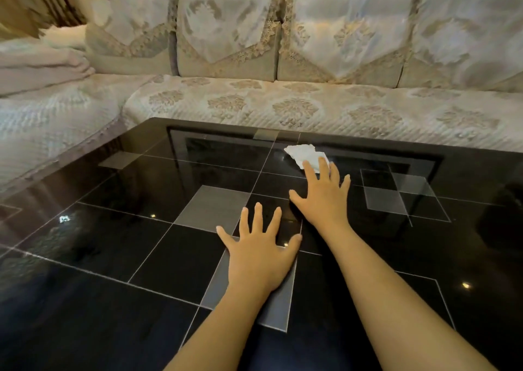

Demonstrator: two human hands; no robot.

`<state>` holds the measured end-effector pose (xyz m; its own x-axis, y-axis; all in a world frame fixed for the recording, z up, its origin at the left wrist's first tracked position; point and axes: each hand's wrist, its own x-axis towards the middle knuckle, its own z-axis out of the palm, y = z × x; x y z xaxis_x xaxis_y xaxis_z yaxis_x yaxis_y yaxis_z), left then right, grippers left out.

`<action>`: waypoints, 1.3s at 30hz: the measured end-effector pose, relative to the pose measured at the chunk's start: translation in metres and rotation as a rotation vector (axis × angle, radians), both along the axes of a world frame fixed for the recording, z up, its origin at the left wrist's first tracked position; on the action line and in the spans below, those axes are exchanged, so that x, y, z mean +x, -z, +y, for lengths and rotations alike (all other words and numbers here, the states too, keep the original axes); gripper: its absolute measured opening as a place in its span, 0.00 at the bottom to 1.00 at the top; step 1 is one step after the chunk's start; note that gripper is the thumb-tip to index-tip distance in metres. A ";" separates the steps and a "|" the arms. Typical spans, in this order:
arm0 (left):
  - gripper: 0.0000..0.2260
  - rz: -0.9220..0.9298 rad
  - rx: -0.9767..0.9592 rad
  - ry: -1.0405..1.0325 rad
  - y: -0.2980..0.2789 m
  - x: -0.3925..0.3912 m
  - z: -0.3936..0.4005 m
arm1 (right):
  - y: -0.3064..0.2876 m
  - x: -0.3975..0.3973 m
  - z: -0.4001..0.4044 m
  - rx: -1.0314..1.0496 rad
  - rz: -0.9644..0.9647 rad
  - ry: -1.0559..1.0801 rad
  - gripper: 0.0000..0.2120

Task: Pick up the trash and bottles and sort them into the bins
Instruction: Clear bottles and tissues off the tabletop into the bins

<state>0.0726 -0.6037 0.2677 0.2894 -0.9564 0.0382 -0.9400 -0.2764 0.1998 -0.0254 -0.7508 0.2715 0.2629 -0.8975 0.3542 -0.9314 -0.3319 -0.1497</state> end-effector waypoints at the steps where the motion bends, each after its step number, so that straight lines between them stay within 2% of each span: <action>1: 0.30 -0.005 -0.001 -0.005 0.000 0.000 0.000 | 0.000 0.004 -0.009 0.004 -0.004 -0.003 0.37; 5: 0.30 -0.010 0.010 -0.002 -0.001 -0.001 -0.001 | -0.001 0.015 -0.039 0.017 -0.023 -0.015 0.37; 10: 0.30 -0.002 0.019 0.001 0.000 0.001 -0.002 | 0.003 0.026 -0.070 0.054 -0.009 -0.020 0.33; 16: 0.30 0.021 0.001 0.018 0.004 0.007 -0.019 | 0.009 0.028 -0.088 0.210 0.017 -0.027 0.28; 19: 0.30 0.002 0.004 0.014 0.004 0.007 -0.020 | 0.007 0.027 -0.086 0.165 0.015 -0.051 0.24; 23: 0.30 0.003 0.004 0.013 0.003 0.006 -0.018 | 0.007 0.027 -0.076 0.007 -0.018 -0.103 0.16; 28: 0.29 0.009 -0.008 0.019 0.002 0.007 -0.017 | 0.004 0.017 -0.035 -0.081 -0.041 -0.154 0.12; 33: 0.29 0.051 -0.040 0.002 -0.002 0.003 -0.010 | 0.000 -0.024 0.048 -0.115 -0.073 -0.139 0.12; 39: 0.26 0.058 -0.071 0.045 0.000 -0.027 0.069 | 0.000 -0.065 0.149 -0.089 -0.121 -0.168 0.11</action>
